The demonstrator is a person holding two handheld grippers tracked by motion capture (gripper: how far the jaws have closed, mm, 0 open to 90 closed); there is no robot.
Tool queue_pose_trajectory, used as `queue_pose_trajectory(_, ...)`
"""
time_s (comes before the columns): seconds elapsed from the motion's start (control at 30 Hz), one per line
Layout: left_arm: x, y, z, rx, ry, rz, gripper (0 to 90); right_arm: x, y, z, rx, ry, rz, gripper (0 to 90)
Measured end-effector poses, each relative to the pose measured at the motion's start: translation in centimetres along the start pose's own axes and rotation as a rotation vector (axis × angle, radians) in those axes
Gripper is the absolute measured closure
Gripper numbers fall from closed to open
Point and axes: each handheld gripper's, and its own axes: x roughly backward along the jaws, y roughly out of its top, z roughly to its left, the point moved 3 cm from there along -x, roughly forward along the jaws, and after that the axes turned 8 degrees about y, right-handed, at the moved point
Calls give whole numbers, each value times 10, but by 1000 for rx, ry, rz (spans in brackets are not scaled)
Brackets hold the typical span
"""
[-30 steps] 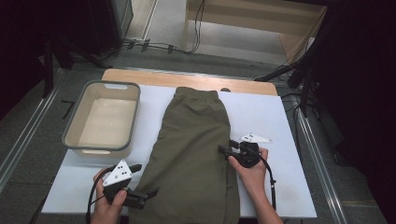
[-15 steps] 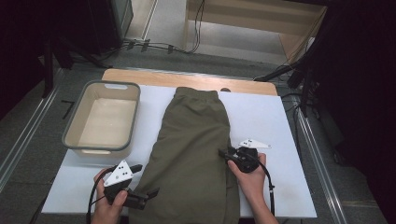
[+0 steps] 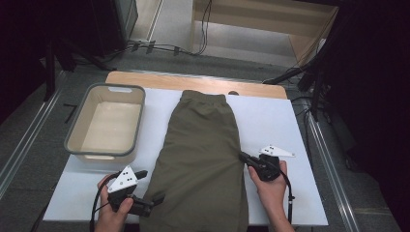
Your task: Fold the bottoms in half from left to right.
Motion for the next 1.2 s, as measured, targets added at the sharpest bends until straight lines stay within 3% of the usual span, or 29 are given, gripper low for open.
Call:
queue_pose_trajectory(0.07, 1, 1, 0, 4, -3, -8, 0, 0, -4, -5, -19, 5, 1, 832)
queue_pose_trajectory(0.13, 2, 1, 0, 7, 9, -10, 0, 1, -6, -4, -10, -29, -10, 649)
queue_pose_trajectory(0.2, 2, 1, 1, 9, 25, -8, 16, 6, -6, -1, -12, 2, -18, 551)
queue_pose_trajectory(0.27, 3, 2, 1, 15, 32, -11, 47, 10, -6, 3, -13, 2, -26, 468)
queue_pose_trajectory(0.57, 8, 4, 0, 19, 28, -33, 94, 25, -31, 18, -10, 3, 7, 434)
queue_pose_trajectory(0.83, 8, 5, 0, 13, 29, -35, 94, 34, -50, 40, 20, 41, 27, 510)
queue_pose_trajectory(1.07, 9, 5, 0, 13, 31, -35, 94, 33, -61, 44, -7, 53, 68, 812)
queue_pose_trajectory(1.2, 9, 4, 1, 17, 31, -35, 94, 39, -63, 49, 6, 49, 60, 872)
